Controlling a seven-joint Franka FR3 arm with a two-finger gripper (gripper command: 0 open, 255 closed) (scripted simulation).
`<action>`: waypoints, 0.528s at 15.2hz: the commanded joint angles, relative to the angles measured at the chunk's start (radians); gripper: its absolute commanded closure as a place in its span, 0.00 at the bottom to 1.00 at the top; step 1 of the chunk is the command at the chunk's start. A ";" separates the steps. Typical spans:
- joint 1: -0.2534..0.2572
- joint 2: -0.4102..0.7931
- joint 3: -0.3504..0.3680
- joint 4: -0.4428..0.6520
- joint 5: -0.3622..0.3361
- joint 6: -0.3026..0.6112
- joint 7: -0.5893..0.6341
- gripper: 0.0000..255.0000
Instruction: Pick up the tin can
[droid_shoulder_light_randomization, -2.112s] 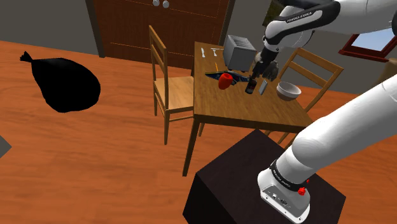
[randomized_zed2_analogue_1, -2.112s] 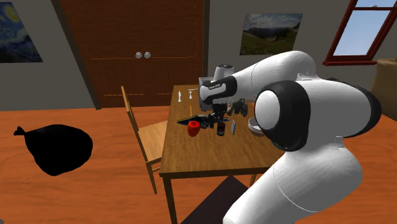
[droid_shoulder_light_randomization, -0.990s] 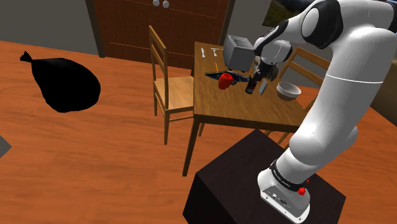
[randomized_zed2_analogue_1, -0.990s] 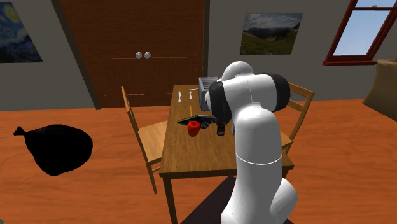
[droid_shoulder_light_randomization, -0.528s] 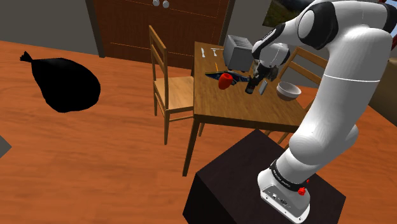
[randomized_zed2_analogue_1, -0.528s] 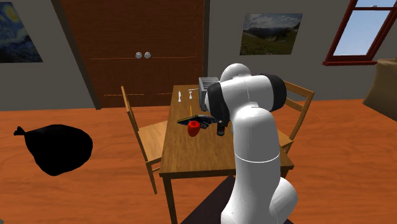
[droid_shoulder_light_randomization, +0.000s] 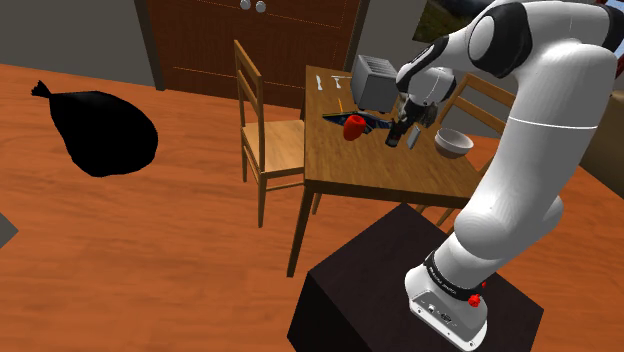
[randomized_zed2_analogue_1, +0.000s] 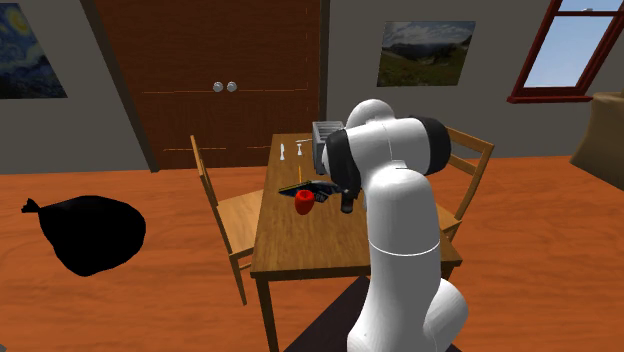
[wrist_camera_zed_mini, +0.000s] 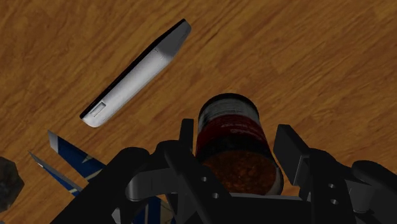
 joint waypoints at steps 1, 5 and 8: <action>0.004 -0.013 -0.006 0.004 -0.012 -0.015 0.008 1.00; 0.017 -0.048 -0.022 0.017 -0.045 -0.057 0.032 1.00; 0.024 -0.074 -0.032 0.029 -0.069 -0.090 0.048 1.00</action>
